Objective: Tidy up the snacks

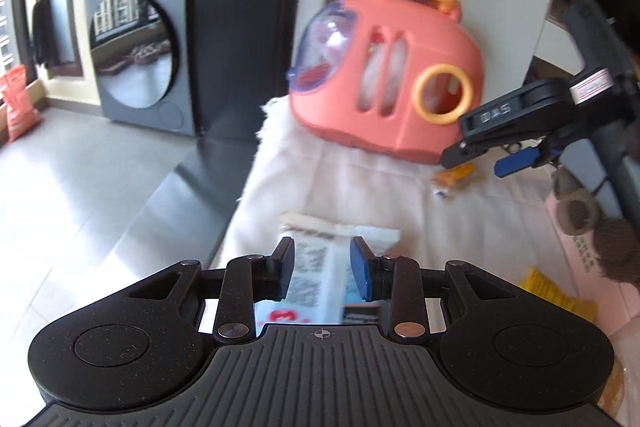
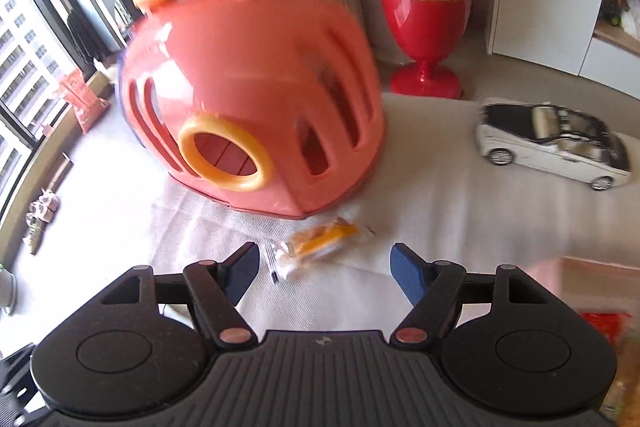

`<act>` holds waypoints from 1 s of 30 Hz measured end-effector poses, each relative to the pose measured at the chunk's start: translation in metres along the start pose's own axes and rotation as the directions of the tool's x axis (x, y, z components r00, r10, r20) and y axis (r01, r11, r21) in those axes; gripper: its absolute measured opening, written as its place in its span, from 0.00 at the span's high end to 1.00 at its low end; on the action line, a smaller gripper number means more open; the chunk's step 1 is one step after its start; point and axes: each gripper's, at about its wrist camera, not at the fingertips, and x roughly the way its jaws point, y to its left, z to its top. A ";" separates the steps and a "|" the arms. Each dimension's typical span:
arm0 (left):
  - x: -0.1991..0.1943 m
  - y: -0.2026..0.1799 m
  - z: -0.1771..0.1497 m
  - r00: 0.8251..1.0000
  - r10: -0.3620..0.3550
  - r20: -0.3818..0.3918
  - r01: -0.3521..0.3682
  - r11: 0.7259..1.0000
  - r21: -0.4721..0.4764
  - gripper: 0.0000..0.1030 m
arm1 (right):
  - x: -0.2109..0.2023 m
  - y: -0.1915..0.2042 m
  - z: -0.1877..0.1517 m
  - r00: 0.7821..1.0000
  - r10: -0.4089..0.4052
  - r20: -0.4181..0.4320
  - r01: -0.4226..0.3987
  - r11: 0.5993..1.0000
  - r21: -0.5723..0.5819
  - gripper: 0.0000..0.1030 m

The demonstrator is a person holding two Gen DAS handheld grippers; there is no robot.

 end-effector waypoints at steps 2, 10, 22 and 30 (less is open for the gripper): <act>-0.002 0.009 -0.003 1.000 0.001 -0.005 -0.001 1.000 -0.008 0.66 | 0.019 0.015 -0.001 0.998 -0.056 -0.002 0.056 0.998 -0.037 0.29; 0.001 0.023 -0.014 0.999 0.031 -0.022 -0.032 0.999 -0.036 0.66 | 0.014 0.021 -0.017 0.998 -0.068 -0.015 0.067 0.995 -0.068 0.75; -0.036 0.000 -0.038 0.978 -0.209 -0.001 0.209 0.975 -0.073 0.66 | -0.102 0.035 -0.138 0.963 0.232 -0.139 -0.257 0.945 -0.200 0.76; -0.063 -0.040 -0.076 0.942 -0.325 -0.077 0.320 0.945 -0.072 0.66 | -0.156 0.019 -0.201 0.987 0.146 0.062 -0.117 0.933 -0.340 0.36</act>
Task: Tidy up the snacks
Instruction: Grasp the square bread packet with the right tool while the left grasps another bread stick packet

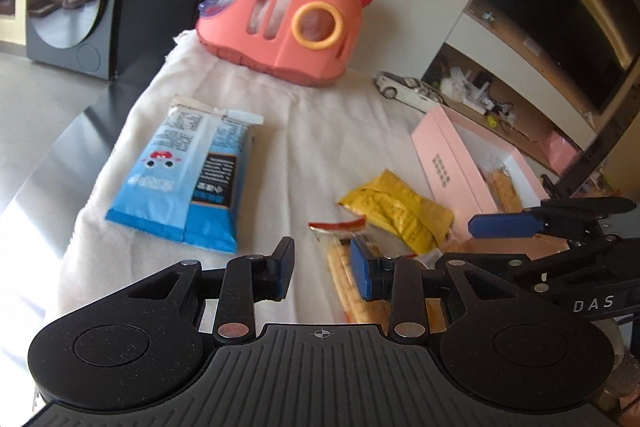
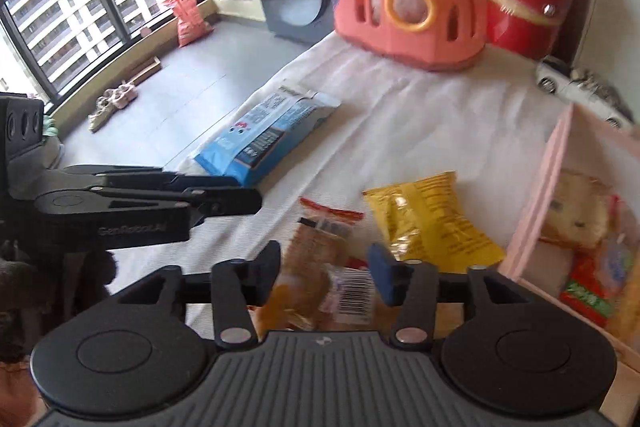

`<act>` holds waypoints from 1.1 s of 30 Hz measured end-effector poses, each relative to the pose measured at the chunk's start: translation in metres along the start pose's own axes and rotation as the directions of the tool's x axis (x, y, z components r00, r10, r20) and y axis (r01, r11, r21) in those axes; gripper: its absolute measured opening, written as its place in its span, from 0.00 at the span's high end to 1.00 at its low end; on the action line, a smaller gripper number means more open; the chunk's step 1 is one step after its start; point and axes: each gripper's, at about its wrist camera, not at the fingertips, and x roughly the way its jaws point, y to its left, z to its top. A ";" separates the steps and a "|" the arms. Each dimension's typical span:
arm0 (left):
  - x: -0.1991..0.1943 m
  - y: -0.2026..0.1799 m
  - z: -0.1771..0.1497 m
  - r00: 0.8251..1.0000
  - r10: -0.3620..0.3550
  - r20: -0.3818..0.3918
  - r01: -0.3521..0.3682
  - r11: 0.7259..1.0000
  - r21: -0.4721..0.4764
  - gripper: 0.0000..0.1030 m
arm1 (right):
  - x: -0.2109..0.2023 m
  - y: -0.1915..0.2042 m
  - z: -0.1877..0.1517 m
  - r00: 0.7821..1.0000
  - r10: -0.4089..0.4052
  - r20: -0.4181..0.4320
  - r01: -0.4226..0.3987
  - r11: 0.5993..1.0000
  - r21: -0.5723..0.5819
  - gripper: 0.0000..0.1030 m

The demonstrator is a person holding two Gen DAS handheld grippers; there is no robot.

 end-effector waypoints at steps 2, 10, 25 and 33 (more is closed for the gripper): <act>0.002 -0.013 -0.002 1.000 0.004 -0.004 -0.004 0.999 0.038 0.66 | -0.006 -0.006 -0.019 0.998 -0.053 0.027 0.054 0.998 -0.018 0.36; 0.018 -0.060 -0.003 0.995 0.099 0.006 -0.099 0.978 0.186 0.66 | -0.017 -0.036 -0.084 0.981 -0.191 0.027 0.189 0.981 0.052 0.34; 0.008 -0.078 -0.057 0.962 0.262 -0.076 -0.225 0.920 0.321 0.66 | 0.005 -0.007 -0.049 0.972 -0.138 0.189 0.124 0.989 0.086 0.34; 0.017 -0.079 -0.059 0.964 0.253 -0.085 -0.213 0.921 0.327 0.66 | -0.019 -0.017 -0.108 0.943 -0.291 0.159 0.292 0.956 0.017 0.34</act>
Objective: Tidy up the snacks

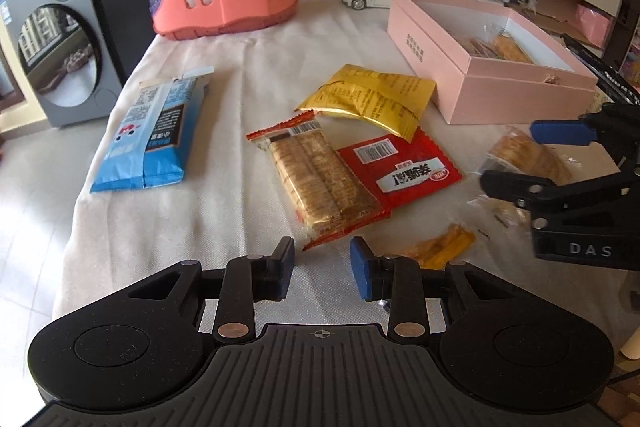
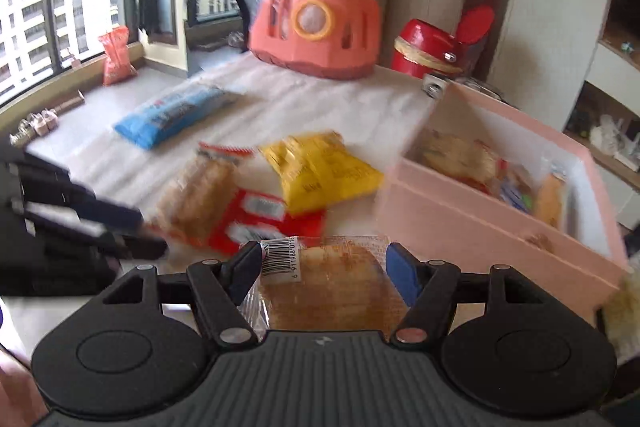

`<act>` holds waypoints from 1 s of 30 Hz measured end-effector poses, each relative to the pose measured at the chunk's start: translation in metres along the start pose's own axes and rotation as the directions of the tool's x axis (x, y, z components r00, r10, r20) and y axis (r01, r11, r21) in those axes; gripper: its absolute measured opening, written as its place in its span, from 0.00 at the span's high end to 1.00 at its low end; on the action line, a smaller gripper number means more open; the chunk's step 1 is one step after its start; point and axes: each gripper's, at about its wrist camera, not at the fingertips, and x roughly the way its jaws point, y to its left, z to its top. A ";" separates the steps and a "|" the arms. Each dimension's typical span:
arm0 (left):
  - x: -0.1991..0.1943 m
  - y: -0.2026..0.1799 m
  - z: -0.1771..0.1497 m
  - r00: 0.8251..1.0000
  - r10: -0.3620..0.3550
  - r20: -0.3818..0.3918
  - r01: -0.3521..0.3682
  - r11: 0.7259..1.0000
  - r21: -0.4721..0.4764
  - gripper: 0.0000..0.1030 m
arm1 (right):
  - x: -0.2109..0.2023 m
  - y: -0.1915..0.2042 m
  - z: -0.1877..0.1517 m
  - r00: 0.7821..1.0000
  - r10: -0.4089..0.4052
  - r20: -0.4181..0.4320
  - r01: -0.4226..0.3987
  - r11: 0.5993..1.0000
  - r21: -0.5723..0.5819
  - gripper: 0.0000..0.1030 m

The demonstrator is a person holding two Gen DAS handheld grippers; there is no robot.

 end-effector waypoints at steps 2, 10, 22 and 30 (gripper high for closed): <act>0.002 -0.001 0.000 1.000 0.000 0.003 0.000 1.000 0.005 0.65 | -0.006 -0.012 -0.010 0.998 -0.060 -0.007 0.060 0.998 0.004 0.33; -0.007 0.023 0.005 0.999 0.021 0.040 -0.019 0.998 -0.057 0.64 | -0.011 -0.050 -0.027 0.996 -0.085 -0.016 0.087 0.982 0.166 0.22; -0.005 0.053 0.042 0.990 -0.042 0.135 0.071 0.974 -0.213 0.65 | -0.019 0.006 -0.013 0.995 0.086 0.053 -0.089 0.995 0.051 0.22; 0.033 0.033 0.038 0.995 -0.032 0.095 0.040 0.996 -0.084 0.51 | -0.025 0.022 -0.013 0.995 0.076 0.070 -0.074 0.997 -0.027 0.22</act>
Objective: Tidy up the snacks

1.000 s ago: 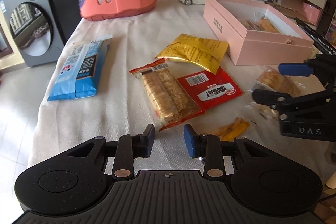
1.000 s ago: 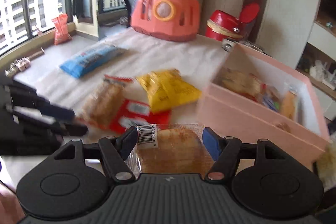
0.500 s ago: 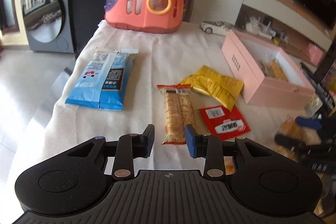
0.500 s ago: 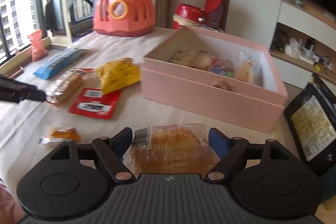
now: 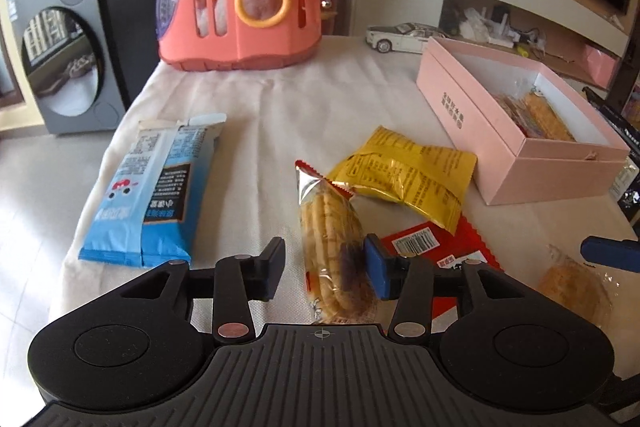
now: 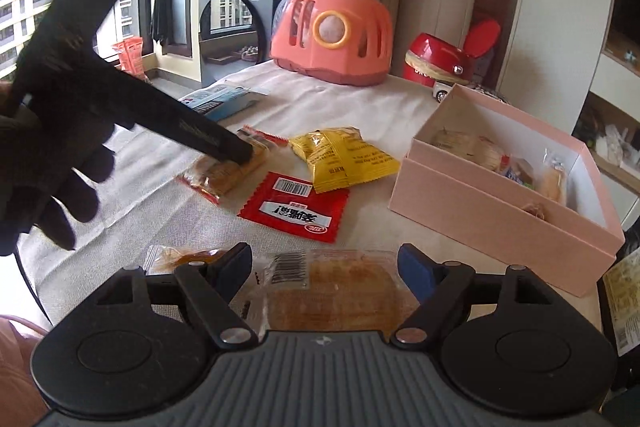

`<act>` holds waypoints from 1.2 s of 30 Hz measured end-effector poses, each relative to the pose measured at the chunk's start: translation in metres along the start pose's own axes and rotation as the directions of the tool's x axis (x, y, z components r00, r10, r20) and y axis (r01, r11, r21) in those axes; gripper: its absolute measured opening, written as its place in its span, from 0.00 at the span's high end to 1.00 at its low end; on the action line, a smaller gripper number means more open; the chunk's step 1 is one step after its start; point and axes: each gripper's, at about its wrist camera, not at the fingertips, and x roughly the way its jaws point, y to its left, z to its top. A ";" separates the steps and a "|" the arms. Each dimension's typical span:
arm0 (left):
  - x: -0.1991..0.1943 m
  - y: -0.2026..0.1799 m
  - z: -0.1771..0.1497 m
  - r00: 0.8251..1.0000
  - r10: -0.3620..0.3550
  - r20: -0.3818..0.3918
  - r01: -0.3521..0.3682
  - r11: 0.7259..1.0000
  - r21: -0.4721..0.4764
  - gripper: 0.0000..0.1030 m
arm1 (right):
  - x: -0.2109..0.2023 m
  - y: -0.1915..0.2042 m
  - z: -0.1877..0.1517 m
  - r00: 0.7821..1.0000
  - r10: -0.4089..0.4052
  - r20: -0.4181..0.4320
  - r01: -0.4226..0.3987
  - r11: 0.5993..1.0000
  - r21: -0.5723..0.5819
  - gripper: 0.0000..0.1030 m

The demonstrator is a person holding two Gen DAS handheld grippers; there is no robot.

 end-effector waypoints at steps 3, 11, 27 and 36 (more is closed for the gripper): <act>-0.006 0.011 -0.004 1.000 -0.026 0.005 0.026 0.999 -0.035 0.57 | -0.009 0.000 -0.003 1.000 -0.011 0.008 0.011 0.999 -0.032 0.22; -0.043 0.016 -0.037 0.992 -0.118 -0.053 0.117 0.993 -0.024 0.67 | -0.019 -0.014 -0.027 0.993 -0.064 -0.101 0.049 0.989 -0.139 0.21; -0.052 0.045 -0.029 0.998 -0.055 0.028 0.059 0.987 -0.147 0.71 | 0.006 0.025 0.012 0.950 0.280 -0.136 -0.273 0.959 0.072 0.21; -0.030 0.038 -0.028 0.994 -0.108 -0.017 0.105 0.987 -0.119 0.72 | 0.013 0.026 -0.003 0.987 0.056 -0.151 -0.074 0.990 -0.119 0.22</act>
